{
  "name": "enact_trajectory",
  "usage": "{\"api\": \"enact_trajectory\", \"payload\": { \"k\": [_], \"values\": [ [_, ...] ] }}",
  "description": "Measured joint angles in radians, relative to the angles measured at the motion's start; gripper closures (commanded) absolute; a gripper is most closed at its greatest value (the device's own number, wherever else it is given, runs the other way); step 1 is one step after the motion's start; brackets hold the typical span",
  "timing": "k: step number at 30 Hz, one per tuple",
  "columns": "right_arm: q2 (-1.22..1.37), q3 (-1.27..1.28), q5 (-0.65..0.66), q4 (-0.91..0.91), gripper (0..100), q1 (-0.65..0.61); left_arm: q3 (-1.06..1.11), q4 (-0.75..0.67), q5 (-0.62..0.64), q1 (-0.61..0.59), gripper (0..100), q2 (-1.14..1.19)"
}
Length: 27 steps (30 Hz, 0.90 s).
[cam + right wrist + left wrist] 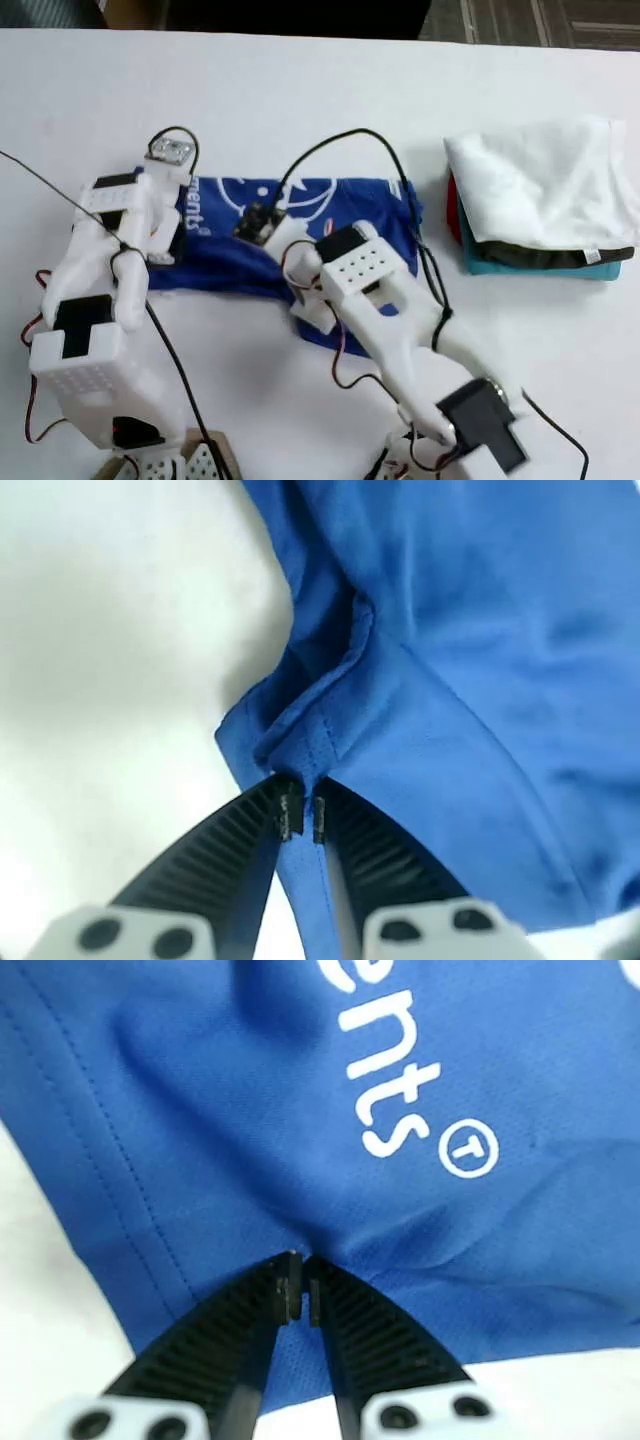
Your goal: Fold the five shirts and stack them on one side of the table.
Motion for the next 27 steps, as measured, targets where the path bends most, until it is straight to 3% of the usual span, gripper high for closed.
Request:
{"api": "enact_trajectory", "payload": {
  "k": [14,20,27],
  "values": [
    [-0.006,0.150,0.000,-0.087,97.2,-0.002,0.000,0.000,0.000,0.000,95,0.000],
    [-0.017,0.150,0.000,-0.044,80.3,-0.003,0.000,0.000,0.000,0.000,95,0.000],
    [-0.121,0.167,0.080,0.002,82.3,-0.003,0.000,0.000,0.000,0.000,95,0.000]
  ]
}}
